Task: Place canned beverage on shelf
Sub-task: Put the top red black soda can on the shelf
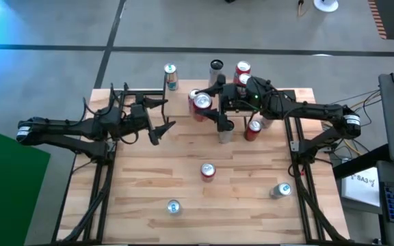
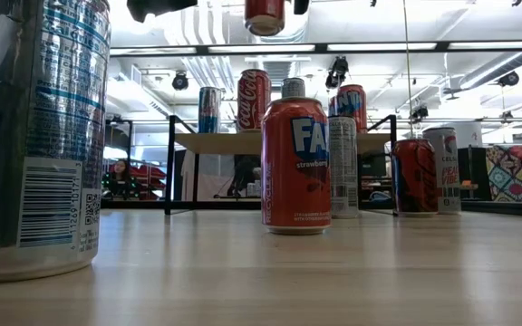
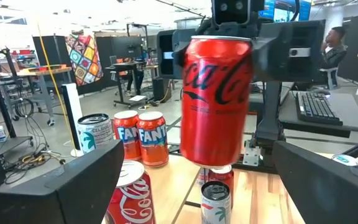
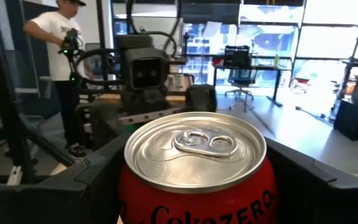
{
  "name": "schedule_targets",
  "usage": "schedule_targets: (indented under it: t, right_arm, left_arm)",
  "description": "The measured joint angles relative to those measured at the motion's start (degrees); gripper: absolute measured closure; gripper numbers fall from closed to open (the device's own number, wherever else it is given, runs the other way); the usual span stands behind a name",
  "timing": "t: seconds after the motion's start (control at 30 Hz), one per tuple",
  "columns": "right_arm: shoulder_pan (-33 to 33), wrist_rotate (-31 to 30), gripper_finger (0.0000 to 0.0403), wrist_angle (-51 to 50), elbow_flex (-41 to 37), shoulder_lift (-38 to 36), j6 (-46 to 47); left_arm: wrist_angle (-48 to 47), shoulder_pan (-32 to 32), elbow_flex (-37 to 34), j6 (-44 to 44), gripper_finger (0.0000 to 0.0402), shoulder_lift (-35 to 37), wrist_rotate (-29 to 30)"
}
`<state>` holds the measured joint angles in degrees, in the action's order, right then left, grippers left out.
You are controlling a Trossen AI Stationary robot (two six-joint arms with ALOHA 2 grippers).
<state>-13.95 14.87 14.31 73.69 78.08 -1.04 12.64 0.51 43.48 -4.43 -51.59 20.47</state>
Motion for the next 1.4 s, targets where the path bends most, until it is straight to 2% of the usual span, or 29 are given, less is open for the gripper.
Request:
schedule_targets:
  t: [0.17,0.4,0.63,1.07,1.13,1.3,1.4]
  right_arm:
    - [-1.08,0.03,0.0115,-0.02,0.22,0.00,0.00]
    - [-1.41,0.17,0.0115,-2.14,4.83,1.86,-1.83]
    - [-2.92,0.15,0.0115,-3.44,7.35,2.99,-2.71]
    - [-6.76,0.25,0.0115,-3.78,8.70,3.05,-1.48]
    - [-7.20,2.96,0.0115,-5.48,8.68,3.06,-2.07]
    - [-9.97,19.37,0.0115,-9.49,8.68,2.40,-5.38]
    - [-12.40,28.39,0.0115,-9.59,8.68,2.06,-4.08]
  left_arm:
    - [0.17,0.00,0.00,0.02,0.0006,0.02,0.03]
    - [0.12,0.00,0.00,0.02,0.0006,0.27,0.24]
    - [-1.63,0.00,0.00,-0.13,0.0006,2.34,4.73]
    - [-4.51,0.00,-0.01,-0.42,0.0006,5.77,4.72]
    - [-5.68,0.00,-0.02,-0.34,0.0006,6.02,4.72]
    - [-7.98,0.00,-0.02,0.65,0.0006,6.19,4.70]
    - [-8.50,0.00,-0.02,0.66,0.0006,6.07,4.66]
